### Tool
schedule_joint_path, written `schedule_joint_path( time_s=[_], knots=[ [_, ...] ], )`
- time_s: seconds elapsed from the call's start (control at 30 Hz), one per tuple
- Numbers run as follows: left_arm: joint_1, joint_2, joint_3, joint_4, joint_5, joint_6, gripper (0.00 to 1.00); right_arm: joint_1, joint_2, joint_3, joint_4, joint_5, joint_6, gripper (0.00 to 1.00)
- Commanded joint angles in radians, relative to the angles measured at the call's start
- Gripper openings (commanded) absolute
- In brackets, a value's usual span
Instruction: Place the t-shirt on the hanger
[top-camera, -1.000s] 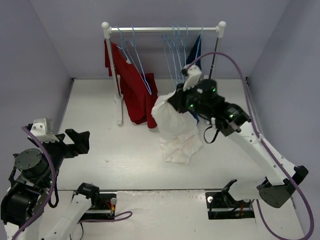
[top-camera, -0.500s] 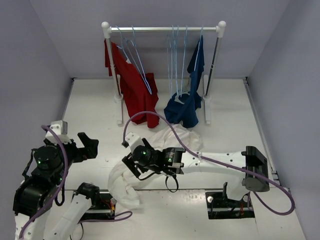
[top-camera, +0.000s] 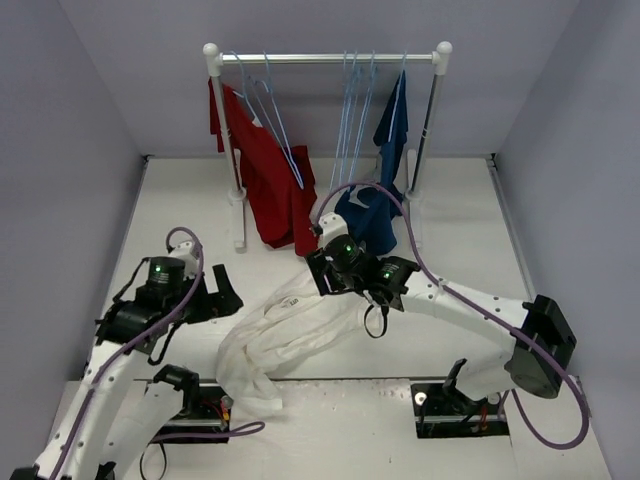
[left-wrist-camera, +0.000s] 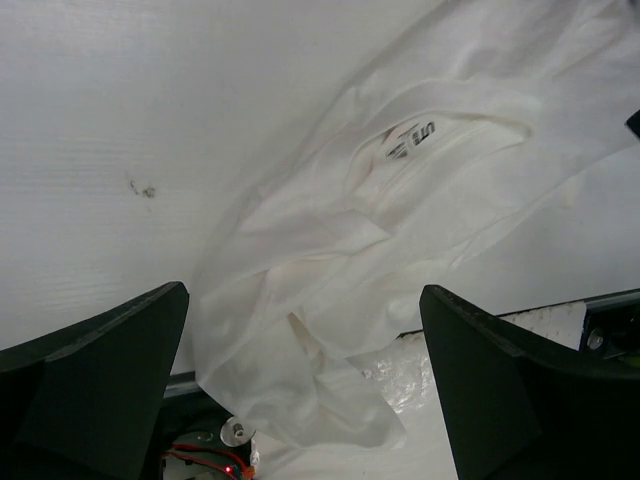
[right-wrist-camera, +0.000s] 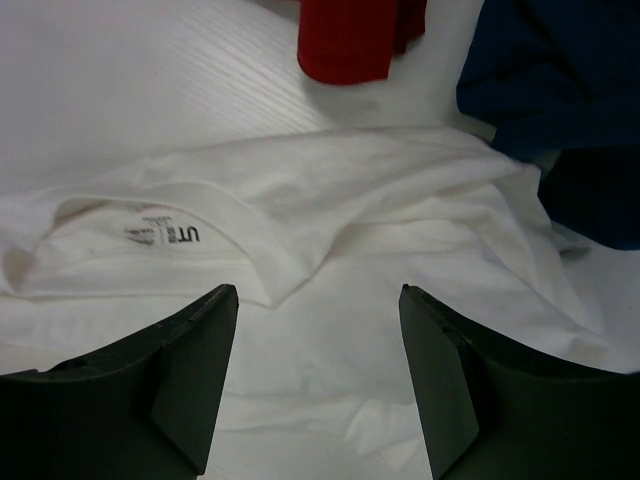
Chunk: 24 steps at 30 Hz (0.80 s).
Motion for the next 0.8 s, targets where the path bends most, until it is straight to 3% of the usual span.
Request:
schedule_joint_path(
  time_s=[0.0,0.27,0.4,0.53,0.63,0.7,0.77],
  knots=[
    [-0.032,0.039,-0.080,0.146,0.042,-0.095,0.97,-0.031,0.034,-0.056,0.108,-0.099,-0.055,0.64],
    [-0.188,0.137,-0.209,0.368,-0.057,-0.204,0.97,-0.044,0.164,-0.061,0.208,-0.137,-0.088,0.66],
    [-0.241,0.189,-0.212,0.394,-0.110,-0.208,0.96,-0.062,0.209,-0.065,0.241,-0.121,-0.091,0.63],
    [-0.267,0.216,-0.202,0.397,-0.162,-0.206,0.93,-0.071,0.235,-0.067,0.262,-0.109,-0.096,0.45],
    [-0.275,0.213,-0.201,0.397,-0.175,-0.215,0.91,-0.072,0.236,-0.069,0.264,-0.102,-0.098,0.26],
    [-0.279,0.210,-0.201,0.396,-0.182,-0.225,0.89,-0.072,0.226,-0.072,0.265,-0.094,-0.095,0.05],
    [-0.290,0.216,-0.201,0.399,-0.188,-0.248,0.86,-0.072,0.210,-0.073,0.266,-0.086,-0.087,0.00]
  ],
)
